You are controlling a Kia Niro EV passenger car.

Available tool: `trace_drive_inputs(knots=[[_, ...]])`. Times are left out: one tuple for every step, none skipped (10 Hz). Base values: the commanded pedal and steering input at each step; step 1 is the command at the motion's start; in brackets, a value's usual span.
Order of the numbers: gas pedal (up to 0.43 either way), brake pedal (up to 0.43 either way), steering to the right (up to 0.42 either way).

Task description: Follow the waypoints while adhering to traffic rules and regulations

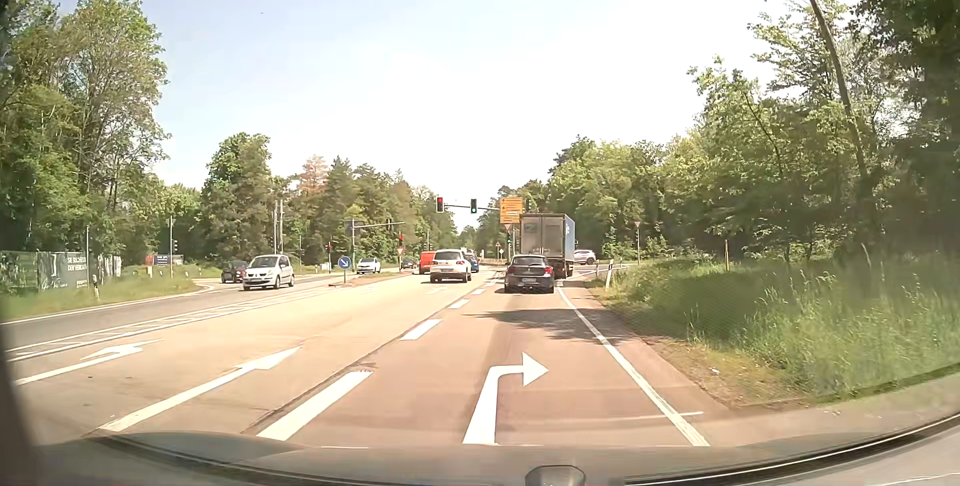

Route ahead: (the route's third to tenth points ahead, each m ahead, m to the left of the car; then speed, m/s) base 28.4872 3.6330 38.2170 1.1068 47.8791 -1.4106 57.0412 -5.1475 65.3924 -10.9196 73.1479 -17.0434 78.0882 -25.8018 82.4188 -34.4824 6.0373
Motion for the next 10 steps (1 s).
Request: trace_drive_inputs(knots=[[0.138, 0.018, 0.006], [0.138, 0.024, 0.006], [0.15, 0.018, 0.007], [0.15, 0.018, 0.007], [0.15, 0.024, 0.007], [0.157, 0.018, 0.007], [0.157, 0.018, 0.007], [0.157, 0.024, 0.007], [0.157, 0.018, 0.007], [0.157, 0.018, 0.007]])
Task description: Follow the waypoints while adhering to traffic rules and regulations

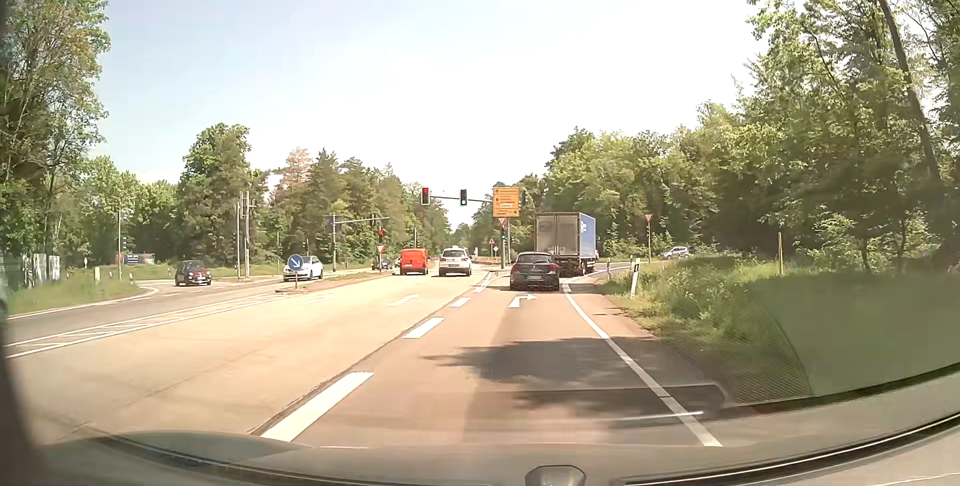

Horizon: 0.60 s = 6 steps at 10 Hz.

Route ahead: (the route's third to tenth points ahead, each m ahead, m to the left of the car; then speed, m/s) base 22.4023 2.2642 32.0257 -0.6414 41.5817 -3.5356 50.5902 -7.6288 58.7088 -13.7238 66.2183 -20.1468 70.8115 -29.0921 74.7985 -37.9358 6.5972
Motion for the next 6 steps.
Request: trace_drive_inputs(knots=[[0.169, 0.024, 0.007], [0.169, 0.024, 0.007], [0.169, 0.024, 0.007], [0.169, 0.018, 0.007], [0.169, 0.024, 0.007], [0.169, 0.018, 0.007]])
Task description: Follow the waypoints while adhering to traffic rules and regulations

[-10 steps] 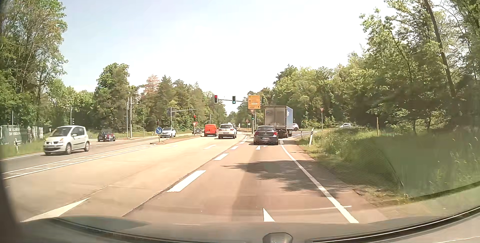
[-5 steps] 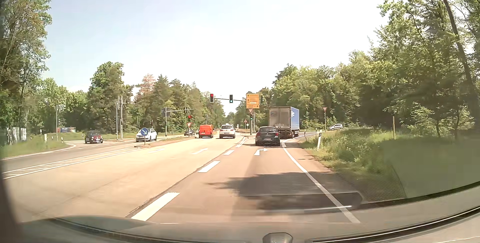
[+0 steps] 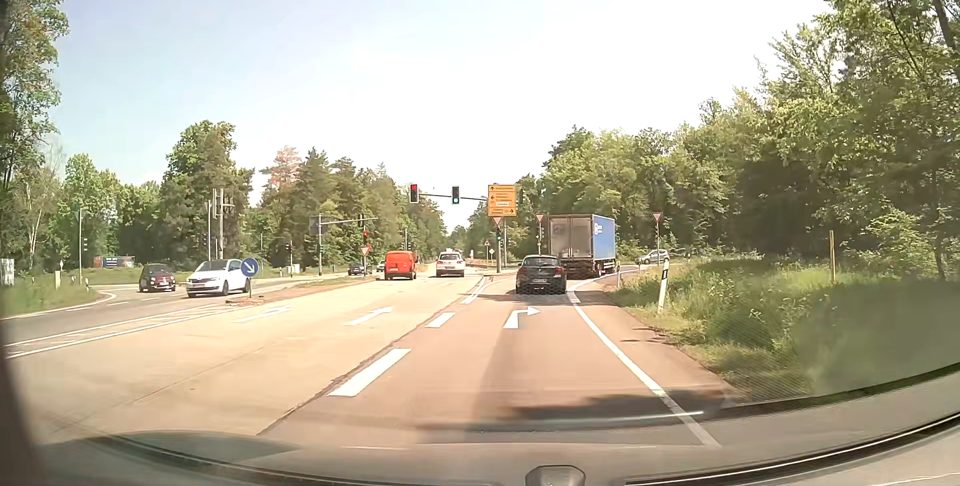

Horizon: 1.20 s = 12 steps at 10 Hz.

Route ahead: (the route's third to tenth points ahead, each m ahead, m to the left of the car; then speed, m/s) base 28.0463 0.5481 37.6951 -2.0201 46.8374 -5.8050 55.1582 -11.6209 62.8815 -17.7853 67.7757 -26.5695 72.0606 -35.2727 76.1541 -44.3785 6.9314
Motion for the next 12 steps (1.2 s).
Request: trace_drive_inputs(knots=[[0.169, 0.024, 0.007], [0.169, 0.018, 0.007], [0.169, 0.018, 0.007], [0.169, 0.018, 0.007], [0.169, 0.024, 0.007], [0.169, 0.018, 0.007], [0.169, 0.024, 0.007], [0.157, 0.024, 0.007], [0.157, 0.018, 0.007], [0.138, 0.018, 0.007], [0.138, 0.018, 0.007], [0.13, 0.018, 0.007]])
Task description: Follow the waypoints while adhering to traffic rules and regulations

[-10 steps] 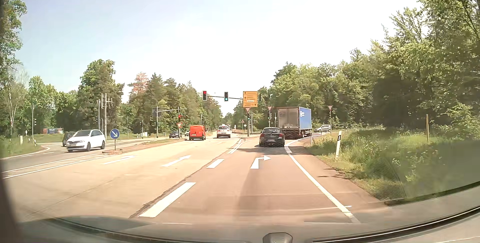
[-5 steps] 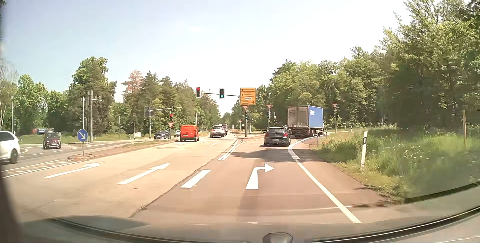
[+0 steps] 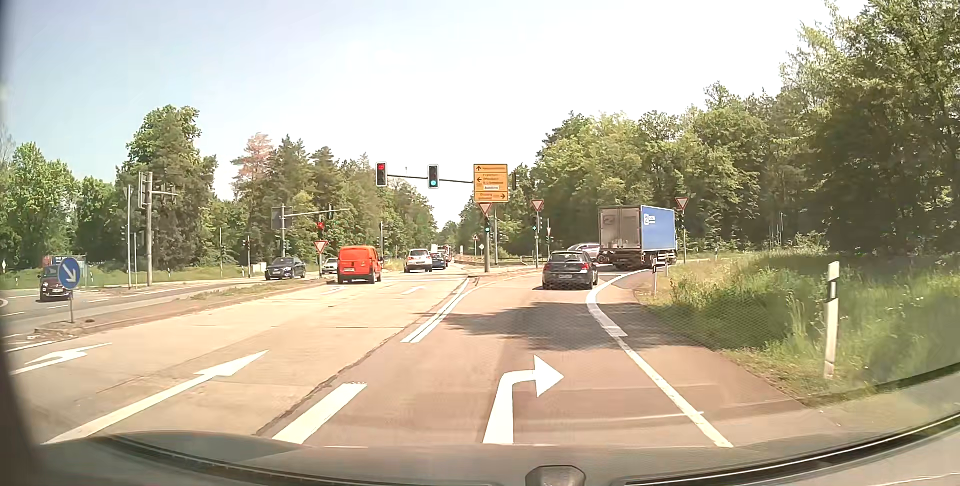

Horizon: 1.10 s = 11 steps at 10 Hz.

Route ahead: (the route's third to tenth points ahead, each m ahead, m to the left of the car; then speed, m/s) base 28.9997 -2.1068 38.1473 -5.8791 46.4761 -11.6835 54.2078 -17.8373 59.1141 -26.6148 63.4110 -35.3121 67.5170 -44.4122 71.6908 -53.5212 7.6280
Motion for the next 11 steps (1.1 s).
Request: trace_drive_inputs(knots=[[0.118, 0.018, 0.007], [0.118, 0.018, 0.008], [0.11, 0.024, 0.008], [0.11, 0.018, 0.009], [0.11, 0.024, 0.012], [0.11, 0.018, 0.013], [0.11, 0.018, 0.013], [0.11, 0.018, 0.015], [0.11, 0.018, 0.019], [0.11, 0.018, 0.022], [0.11, 0.018, 0.025]])
